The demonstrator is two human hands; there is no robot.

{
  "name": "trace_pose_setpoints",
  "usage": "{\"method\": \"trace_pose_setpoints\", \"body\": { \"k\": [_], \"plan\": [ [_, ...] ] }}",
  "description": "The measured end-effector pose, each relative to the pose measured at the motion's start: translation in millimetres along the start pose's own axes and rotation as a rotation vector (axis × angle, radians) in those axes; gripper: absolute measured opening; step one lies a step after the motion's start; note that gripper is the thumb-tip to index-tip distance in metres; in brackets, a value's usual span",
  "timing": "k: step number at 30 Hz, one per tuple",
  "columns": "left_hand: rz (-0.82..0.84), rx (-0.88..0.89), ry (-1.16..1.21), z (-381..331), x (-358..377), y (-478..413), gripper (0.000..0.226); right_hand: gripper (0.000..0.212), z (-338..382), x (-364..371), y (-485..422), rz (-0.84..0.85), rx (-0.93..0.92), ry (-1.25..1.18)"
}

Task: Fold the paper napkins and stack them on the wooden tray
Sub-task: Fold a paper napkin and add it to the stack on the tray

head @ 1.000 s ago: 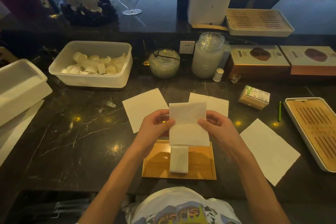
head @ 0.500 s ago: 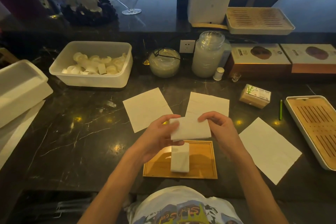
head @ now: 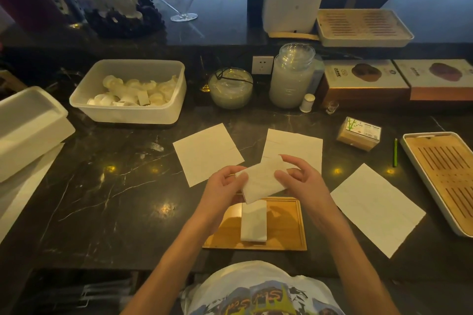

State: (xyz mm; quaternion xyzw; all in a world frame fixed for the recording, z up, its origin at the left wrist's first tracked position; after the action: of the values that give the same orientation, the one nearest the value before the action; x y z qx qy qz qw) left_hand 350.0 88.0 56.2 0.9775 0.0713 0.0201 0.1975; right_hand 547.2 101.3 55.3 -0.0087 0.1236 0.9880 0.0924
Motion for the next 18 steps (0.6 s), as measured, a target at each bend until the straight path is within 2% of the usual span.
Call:
{"method": "trace_pose_setpoints", "body": {
  "k": [2, 5, 8, 11, 16, 18],
  "plan": [
    [0.007, 0.004, -0.008, 2.4, -1.6, 0.6, 0.013, 0.033, 0.7, -4.4, -2.3, -0.104, -0.034, -0.016],
    [0.118, -0.063, 0.04, 10.9, 3.0, 5.7, 0.016, 0.031, 1.7, -9.5, -4.6, -0.22, -0.062, -0.031],
    [0.209, -0.108, 0.042, 19.4, 4.8, 11.3, 0.017, 0.032, 9.1, -7.0, -7.2, -0.111, -0.097, 0.065],
    [0.203, -0.087, -0.066, 26.5, 2.4, 10.6, 0.014, 0.032, 9.2, 0.8, -8.4, 0.033, -0.07, 0.109],
    [0.09, -0.097, -0.008, 40.9, -0.9, 10.1, 0.016, 0.043, -36.7, 14.3, 3.3, 0.117, 0.192, 0.065],
    [0.046, -0.128, -0.04, 53.3, -3.0, 11.4, 0.015, 0.043, -59.7, 13.8, 10.0, 0.081, 0.247, 0.038]
  ]
}}
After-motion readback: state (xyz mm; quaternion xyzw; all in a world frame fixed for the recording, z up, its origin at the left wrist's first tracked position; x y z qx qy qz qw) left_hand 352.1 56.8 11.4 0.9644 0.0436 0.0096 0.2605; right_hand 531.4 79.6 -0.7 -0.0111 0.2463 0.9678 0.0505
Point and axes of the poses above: each hand's wrist, its own y-axis away from the middle knuckle, its own x-axis out of the palm, z = x × y, the point moved 7 cm from there along -y, towards the middle knuckle, and after that the axes turned 10 degrees about -z, right-handed, at the moved point
